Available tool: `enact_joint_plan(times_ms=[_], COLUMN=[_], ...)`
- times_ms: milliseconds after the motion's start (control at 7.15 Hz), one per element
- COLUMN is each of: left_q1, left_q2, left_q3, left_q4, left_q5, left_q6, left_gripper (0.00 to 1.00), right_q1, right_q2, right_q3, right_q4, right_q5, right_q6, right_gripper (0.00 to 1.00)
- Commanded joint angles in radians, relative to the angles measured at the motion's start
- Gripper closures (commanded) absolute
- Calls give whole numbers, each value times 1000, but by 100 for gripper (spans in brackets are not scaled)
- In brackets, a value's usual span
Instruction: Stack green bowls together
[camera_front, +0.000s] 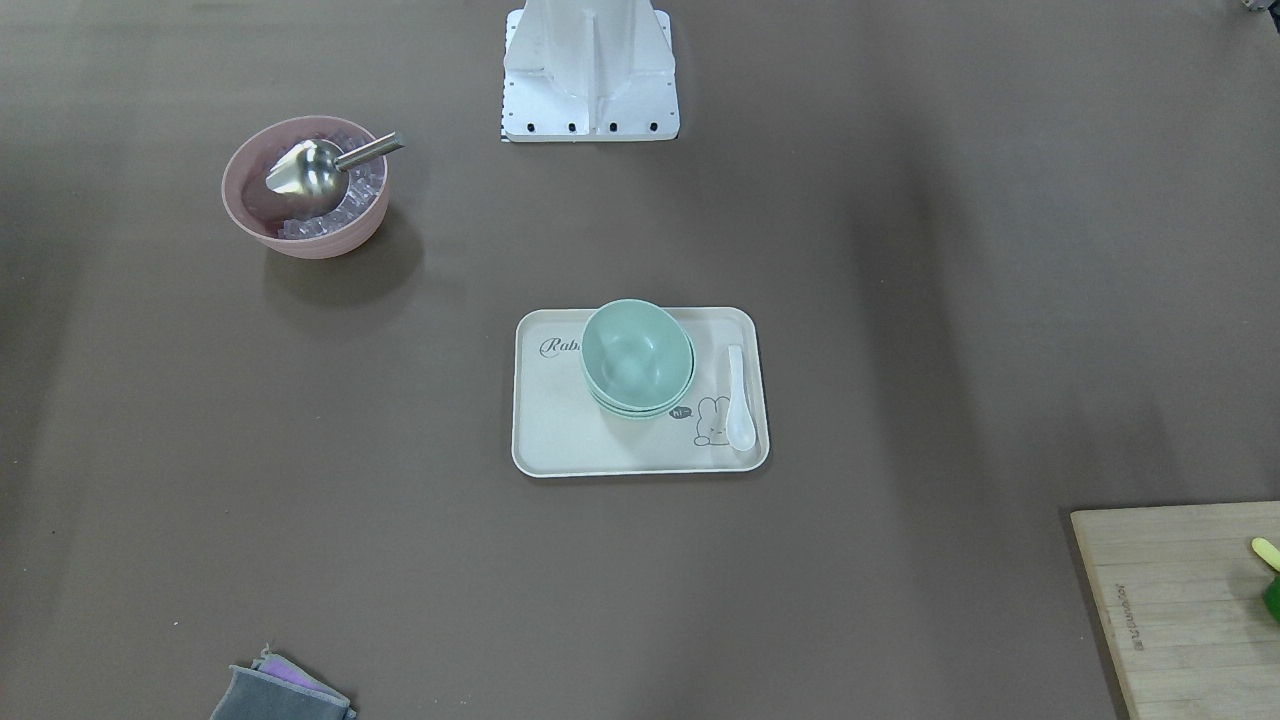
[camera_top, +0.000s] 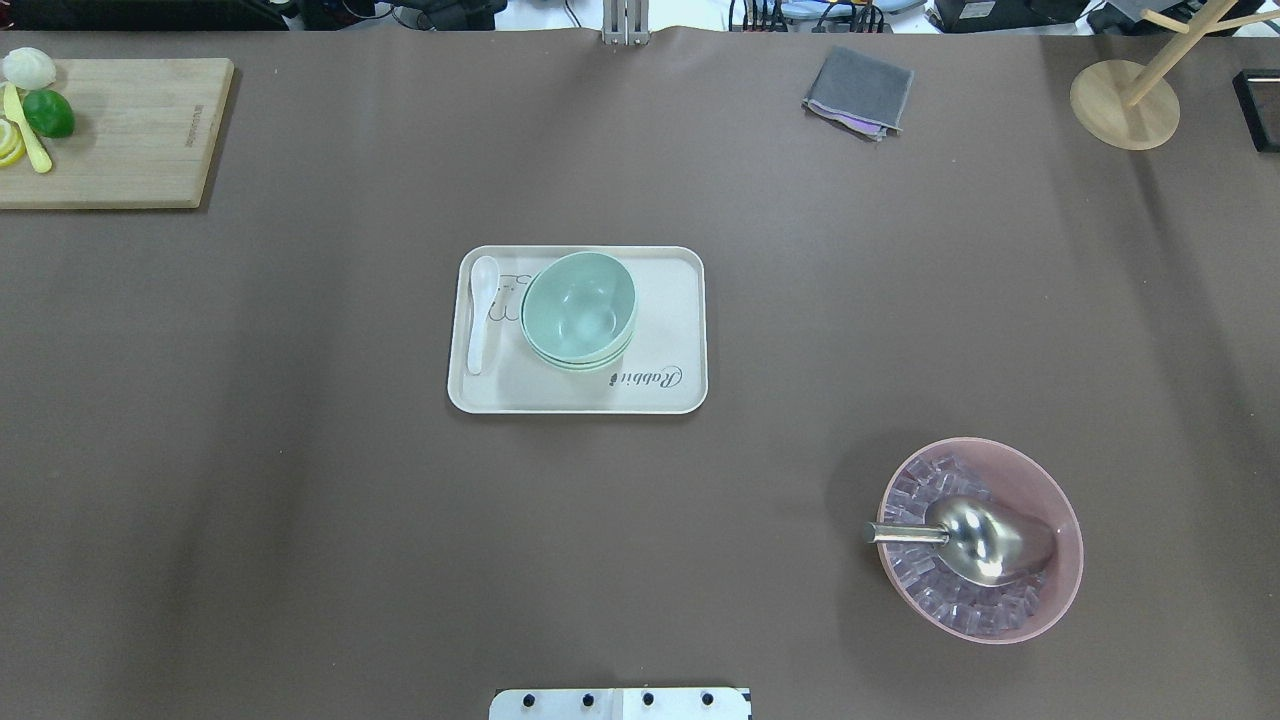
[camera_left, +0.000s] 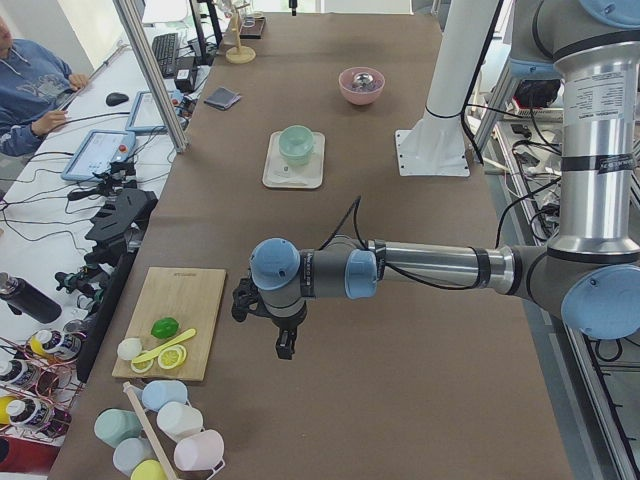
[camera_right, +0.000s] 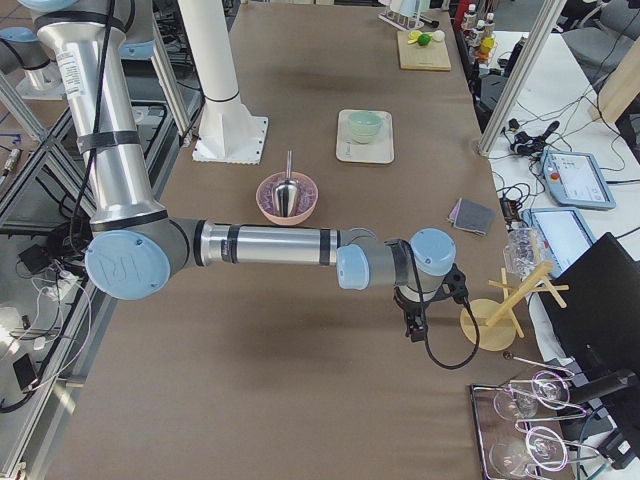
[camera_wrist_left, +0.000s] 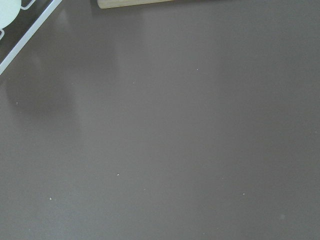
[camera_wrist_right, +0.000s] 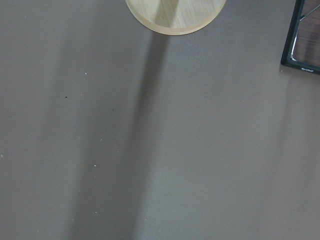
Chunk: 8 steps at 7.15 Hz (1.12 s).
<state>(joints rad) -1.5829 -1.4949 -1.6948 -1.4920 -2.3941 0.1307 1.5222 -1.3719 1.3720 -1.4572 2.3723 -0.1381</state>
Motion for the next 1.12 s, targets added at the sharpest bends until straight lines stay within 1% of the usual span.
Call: enact_joint_plan(times_ms=[0, 280, 559, 839, 979], left_q1=[0, 0, 0, 0, 0], left_q2=[-4, 7, 7, 7, 7], left_q3=[3, 6, 6, 7, 6], left_q4=[-1, -2, -14, -14, -14], left_q5=[3, 9, 94, 96, 96], left_q6=[-6, -6, -6, -8, -9], left_gripper=[2, 2, 2, 2, 2], right_q1=[0, 1, 1, 9, 15], right_q2=[0, 2, 4, -6, -6], right_q3=[4, 7, 9, 9, 10], right_q4=[0, 1, 1, -12, -46], right_q5=[-4, -19, -48, -56, -57], right_q6=[0, 0, 0, 0, 0], right_gripper=[0, 0, 0, 0, 0])
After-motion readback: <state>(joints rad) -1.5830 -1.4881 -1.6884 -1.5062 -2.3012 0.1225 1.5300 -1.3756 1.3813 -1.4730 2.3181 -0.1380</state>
